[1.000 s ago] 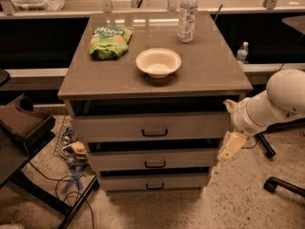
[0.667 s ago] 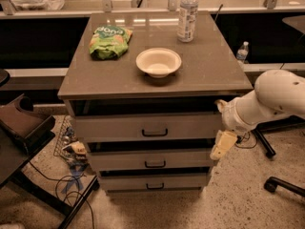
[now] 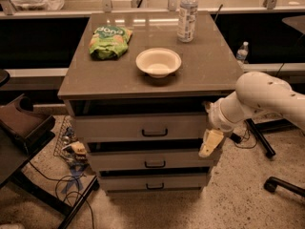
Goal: Open top drawer
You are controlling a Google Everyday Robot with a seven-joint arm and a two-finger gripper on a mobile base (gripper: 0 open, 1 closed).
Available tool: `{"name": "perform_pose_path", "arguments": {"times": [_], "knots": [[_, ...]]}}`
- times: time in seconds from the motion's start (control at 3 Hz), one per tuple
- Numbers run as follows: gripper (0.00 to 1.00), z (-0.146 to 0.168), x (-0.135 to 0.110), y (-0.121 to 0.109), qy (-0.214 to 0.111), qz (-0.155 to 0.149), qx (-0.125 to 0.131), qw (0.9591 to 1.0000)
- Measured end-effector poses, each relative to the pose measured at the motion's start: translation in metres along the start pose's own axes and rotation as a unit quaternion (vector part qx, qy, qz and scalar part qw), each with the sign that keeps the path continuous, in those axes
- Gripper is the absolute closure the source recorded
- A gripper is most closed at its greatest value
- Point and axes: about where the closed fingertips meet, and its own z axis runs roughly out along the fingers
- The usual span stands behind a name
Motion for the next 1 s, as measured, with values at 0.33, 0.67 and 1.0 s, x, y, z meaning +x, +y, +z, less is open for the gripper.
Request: {"name": "perform_pose_path", "arguments": {"times": [0.33,0.67,1.0], "knots": [[0.25,0.014,0.0021,0.0004,0.005,-0.003,-0.007,1.0],[0.49,0.0146,0.0015,0.0011,0.005,-0.003,-0.008,1.0],[0.74,0.0072,0.0033,0.0083,0.004,0.0,-0.004,1.0]]}}
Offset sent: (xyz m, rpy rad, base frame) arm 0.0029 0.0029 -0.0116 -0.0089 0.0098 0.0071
